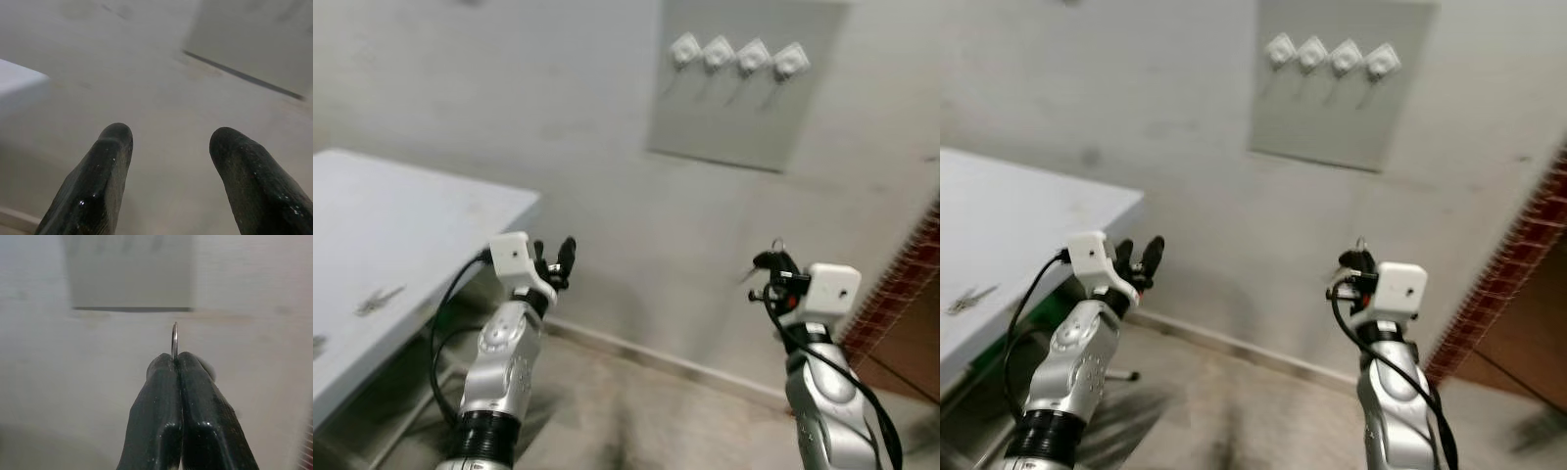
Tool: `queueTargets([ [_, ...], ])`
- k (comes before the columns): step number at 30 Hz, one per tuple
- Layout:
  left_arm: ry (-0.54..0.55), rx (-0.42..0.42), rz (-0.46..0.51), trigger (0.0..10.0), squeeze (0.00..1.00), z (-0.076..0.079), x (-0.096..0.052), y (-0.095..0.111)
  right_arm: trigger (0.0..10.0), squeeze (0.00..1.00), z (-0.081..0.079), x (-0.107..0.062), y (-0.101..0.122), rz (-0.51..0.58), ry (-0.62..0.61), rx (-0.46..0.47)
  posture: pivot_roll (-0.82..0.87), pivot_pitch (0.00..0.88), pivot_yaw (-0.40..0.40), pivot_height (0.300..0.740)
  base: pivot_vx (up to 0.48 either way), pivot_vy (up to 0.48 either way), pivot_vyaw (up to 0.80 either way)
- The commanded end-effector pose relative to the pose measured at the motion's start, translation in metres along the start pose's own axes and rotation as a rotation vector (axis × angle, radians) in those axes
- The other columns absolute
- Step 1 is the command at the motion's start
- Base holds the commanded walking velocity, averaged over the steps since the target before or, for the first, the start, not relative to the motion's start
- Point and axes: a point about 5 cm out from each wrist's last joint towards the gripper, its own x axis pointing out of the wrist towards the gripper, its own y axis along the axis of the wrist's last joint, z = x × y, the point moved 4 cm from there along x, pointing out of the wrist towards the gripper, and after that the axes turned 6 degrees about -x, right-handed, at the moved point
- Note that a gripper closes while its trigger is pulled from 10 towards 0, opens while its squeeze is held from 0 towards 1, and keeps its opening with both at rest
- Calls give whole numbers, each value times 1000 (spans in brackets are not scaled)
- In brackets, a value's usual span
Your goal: Hang keys on a hook
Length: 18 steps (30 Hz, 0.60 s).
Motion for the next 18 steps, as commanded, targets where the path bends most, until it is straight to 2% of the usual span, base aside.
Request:
queueTargets([
  [1,-5,10,1,10000,0,1,1,3,10000,0,0,2,5,16,-4,-9,-12,23,7,740,0,0,-756],
  [11,-3,9,-9,10000,0,1,1,1,10000,0,2,2,6,14,-12,-16,-13,25,4,740,0,0,-741],
  [18,0,-8,-13,10000,0,2,0,-2,10000,0,5,1,6,18,-23,-28,-16,26,5,740,0,0,0],
])
